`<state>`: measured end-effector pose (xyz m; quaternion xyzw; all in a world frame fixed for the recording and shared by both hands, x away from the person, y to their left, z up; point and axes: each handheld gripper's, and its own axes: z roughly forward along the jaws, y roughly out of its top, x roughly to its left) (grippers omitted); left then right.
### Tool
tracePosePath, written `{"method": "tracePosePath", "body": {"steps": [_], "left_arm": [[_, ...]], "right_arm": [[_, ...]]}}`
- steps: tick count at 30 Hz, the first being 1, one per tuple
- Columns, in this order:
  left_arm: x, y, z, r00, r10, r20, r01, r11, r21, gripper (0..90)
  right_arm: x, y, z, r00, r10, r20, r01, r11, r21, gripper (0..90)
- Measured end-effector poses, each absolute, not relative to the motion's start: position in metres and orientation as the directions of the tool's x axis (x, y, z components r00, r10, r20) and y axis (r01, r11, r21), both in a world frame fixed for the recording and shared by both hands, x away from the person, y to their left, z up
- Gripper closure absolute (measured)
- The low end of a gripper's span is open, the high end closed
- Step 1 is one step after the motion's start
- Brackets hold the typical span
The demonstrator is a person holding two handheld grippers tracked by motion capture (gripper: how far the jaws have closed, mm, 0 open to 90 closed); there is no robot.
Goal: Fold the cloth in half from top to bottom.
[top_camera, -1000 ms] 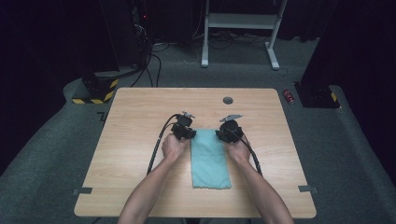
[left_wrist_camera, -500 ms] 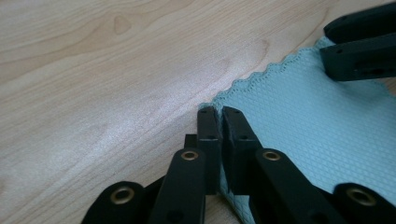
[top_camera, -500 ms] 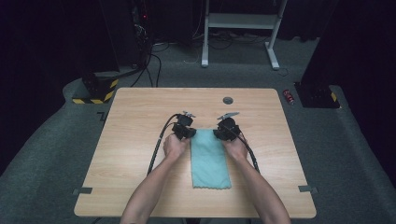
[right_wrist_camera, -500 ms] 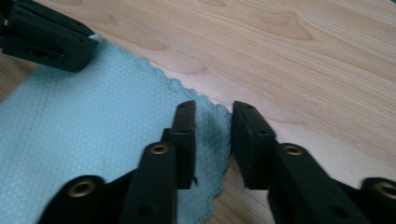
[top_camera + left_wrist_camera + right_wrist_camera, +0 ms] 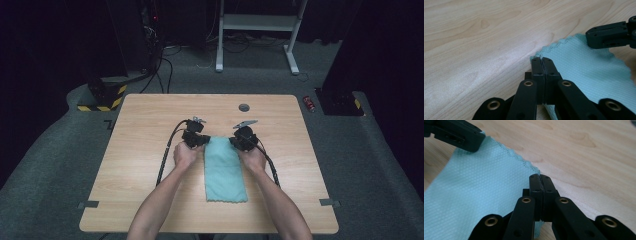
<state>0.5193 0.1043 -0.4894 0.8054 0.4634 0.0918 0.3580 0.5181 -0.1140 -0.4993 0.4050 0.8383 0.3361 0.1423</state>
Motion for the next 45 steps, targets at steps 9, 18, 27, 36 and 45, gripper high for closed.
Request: {"method": "tracePosePath", "body": {"steps": [9,18,27,36,45], "left_arm": [[0.504,0.106,-0.467,0.607,0.775,-0.176,0.631,-0.336,0.699,89.4],[0.477,0.099,-0.449,0.687,0.708,-0.163,0.571,-0.387,0.724,89.4],[0.442,0.104,-0.443,0.74,0.652,-0.167,0.535,-0.419,0.734,89.3],[0.403,0.105,-0.451,0.777,0.613,-0.145,0.507,-0.473,0.72,89.3],[0.369,0.101,-0.467,0.808,0.58,-0.099,0.476,-0.546,0.689,89.2]], "right_arm": [[0.502,-0.118,-0.477,-0.662,0.749,0.017,0.526,0.449,0.723,90.0],[0.476,-0.129,-0.466,-0.687,0.727,0.009,0.483,0.446,0.754,90.0],[0.441,-0.144,-0.453,-0.727,0.686,-0.015,0.425,0.468,0.775,90.0],[0.401,-0.15,-0.454,-0.786,0.615,-0.06,0.363,0.539,0.76,90.0],[0.366,-0.152,-0.472,-0.82,0.569,-0.063,0.344,0.578,0.74,90.0]]}}
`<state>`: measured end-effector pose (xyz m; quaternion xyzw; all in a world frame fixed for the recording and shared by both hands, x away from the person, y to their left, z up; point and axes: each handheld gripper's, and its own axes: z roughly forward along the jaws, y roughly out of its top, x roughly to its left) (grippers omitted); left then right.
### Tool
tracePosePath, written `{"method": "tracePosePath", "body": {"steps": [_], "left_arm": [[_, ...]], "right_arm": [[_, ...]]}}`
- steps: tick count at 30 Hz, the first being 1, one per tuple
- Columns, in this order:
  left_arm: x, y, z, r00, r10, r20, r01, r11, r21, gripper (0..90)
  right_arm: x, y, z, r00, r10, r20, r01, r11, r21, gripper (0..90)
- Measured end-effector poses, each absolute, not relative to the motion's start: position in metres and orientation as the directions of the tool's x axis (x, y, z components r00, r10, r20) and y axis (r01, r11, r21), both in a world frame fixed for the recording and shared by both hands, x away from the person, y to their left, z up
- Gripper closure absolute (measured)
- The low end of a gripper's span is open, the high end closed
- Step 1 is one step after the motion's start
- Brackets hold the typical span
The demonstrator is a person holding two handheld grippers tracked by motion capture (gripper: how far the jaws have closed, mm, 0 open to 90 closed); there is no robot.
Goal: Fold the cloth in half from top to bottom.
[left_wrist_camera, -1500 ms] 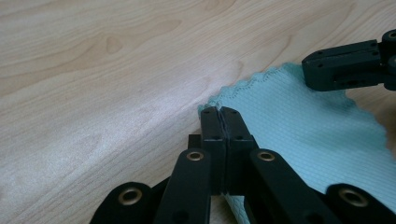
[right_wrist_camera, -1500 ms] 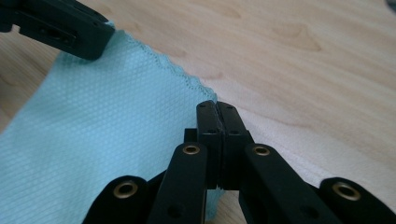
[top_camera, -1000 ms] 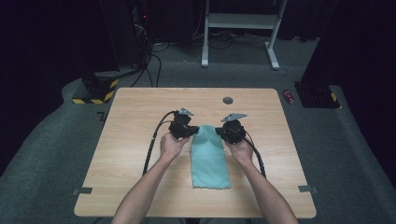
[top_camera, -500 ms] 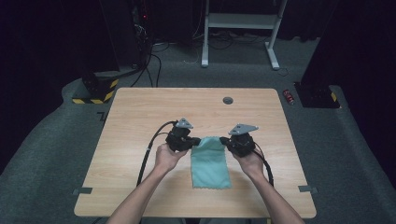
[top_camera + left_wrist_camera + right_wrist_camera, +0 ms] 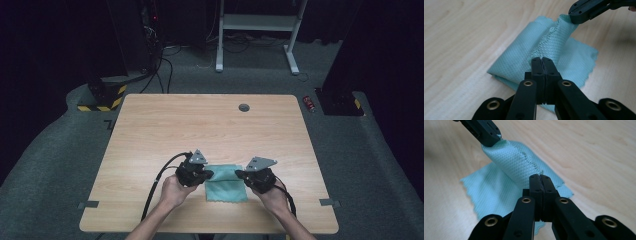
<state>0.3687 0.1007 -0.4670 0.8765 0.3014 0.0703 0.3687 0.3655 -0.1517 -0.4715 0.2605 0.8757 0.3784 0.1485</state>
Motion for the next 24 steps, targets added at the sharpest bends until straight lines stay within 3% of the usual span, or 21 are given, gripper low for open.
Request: {"method": "tracePosePath", "body": {"steps": [15,18,19,24], "left_arm": [[0.338,0.096,-0.496,0.83,0.547,-0.107,0.475,-0.593,0.65,86.7],[0.336,0.096,-0.499,0.832,0.539,-0.131,0.484,-0.588,0.648,81.5],[0.334,0.098,-0.498,0.825,0.546,-0.143,0.496,-0.579,0.647,70.9],[0.332,0.108,-0.491,0.808,0.568,-0.158,0.506,-0.529,0.681,57.6]], "right_arm": [[0.334,-0.156,-0.506,-0.839,0.544,-0.018,0.374,0.601,0.706,88.8],[0.332,-0.156,-0.508,-0.842,0.539,-0.009,0.376,0.6,0.706,85.0],[0.331,-0.159,-0.509,-0.841,0.541,0.014,0.391,0.59,0.707,76.9],[0.332,-0.168,-0.503,-0.824,0.563,0.063,0.412,0.52,0.748,70.2]]}}
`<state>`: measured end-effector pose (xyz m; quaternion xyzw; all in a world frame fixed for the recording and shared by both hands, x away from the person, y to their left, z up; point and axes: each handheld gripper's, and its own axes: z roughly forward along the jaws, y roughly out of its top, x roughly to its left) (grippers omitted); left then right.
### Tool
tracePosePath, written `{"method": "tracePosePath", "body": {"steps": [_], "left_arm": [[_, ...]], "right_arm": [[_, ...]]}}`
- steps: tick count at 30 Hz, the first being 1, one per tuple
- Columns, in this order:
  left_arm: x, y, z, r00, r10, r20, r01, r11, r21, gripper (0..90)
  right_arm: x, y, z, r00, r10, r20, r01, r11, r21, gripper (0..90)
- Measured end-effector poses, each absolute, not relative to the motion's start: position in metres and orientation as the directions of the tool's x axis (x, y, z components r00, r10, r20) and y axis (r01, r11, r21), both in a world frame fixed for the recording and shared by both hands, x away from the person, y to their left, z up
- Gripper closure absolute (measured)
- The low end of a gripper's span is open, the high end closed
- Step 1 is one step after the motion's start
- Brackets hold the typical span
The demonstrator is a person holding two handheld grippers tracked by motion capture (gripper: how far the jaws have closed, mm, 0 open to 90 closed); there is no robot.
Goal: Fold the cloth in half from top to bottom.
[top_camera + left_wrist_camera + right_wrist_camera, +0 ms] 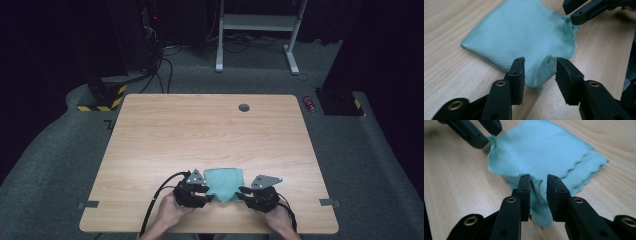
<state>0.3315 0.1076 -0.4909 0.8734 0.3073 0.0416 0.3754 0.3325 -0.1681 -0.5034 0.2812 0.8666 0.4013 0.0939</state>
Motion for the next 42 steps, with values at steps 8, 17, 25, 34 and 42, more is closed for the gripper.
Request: {"method": "tracePosePath", "body": {"steps": [8,17,25,34,42], "left_arm": [[0.345,0.108,-0.487,0.774,0.6,-0.201,0.536,-0.452,0.713,50.4],[0.349,0.106,-0.509,0.745,0.661,-0.087,0.547,-0.532,0.646,48.9],[0.35,0.109,-0.507,0.734,0.674,-0.084,0.547,-0.512,0.662,47.6],[0.34,0.101,-0.506,0.711,0.7,-0.061,0.554,-0.505,0.662,44.2],[0.36,0.1,-0.511,0.683,0.728,-0.062,0.574,-0.482,0.662,45.3]], "right_arm": [[0.346,-0.158,-0.5,-0.79,0.608,0.085,0.439,0.462,0.771,64.0],[0.351,-0.156,-0.518,-0.753,0.658,0.024,0.472,0.513,0.717,59.6],[0.345,-0.163,-0.517,-0.747,0.665,0.022,0.473,0.508,0.72,55.2],[0.333,-0.169,-0.52,-0.745,0.667,0.031,0.483,0.507,0.714,50.0],[0.335,-0.164,-0.521,-0.73,0.684,0.016,0.481,0.497,0.722,49.8]]}}
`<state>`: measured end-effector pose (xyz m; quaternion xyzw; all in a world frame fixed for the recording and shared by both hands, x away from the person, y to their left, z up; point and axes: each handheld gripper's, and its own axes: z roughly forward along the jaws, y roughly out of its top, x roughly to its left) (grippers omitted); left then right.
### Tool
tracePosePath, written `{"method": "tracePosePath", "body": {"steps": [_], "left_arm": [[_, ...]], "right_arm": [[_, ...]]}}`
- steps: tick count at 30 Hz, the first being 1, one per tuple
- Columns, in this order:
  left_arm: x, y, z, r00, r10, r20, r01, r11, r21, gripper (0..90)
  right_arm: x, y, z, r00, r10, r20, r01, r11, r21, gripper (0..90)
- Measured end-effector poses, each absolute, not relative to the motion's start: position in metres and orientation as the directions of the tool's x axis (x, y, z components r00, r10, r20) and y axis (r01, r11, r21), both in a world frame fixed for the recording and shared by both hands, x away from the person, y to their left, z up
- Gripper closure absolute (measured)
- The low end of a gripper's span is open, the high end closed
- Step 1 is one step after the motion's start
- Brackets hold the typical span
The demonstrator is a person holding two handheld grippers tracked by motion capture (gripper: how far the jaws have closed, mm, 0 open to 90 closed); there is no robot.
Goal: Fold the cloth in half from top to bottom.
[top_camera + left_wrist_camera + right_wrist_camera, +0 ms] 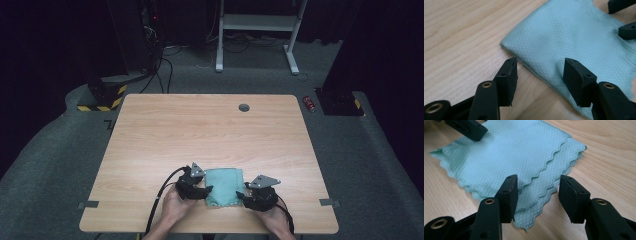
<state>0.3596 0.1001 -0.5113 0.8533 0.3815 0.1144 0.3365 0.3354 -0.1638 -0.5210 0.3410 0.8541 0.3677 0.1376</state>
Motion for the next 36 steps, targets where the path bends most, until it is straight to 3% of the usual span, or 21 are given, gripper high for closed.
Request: {"method": "tracePosePath", "body": {"steps": [9,20,36], "left_arm": [[0.377,0.101,-0.509,0.659,0.749,-0.063,0.582,-0.456,0.673,45.4],[0.368,0.162,-0.481,0.554,0.818,-0.155,0.58,-0.246,0.777,42.5],[0.36,0.205,-0.476,0.479,0.858,-0.185,0.582,-0.153,0.799,41.0]], "right_arm": [[0.343,-0.157,-0.521,-0.717,0.697,0.016,0.486,0.484,0.727,47.9],[0.349,-0.215,-0.499,-0.58,0.807,0.108,0.521,0.266,0.811,42.7],[0.35,-0.244,-0.489,-0.521,0.845,0.122,0.52,0.2,0.831,43.2]]}}
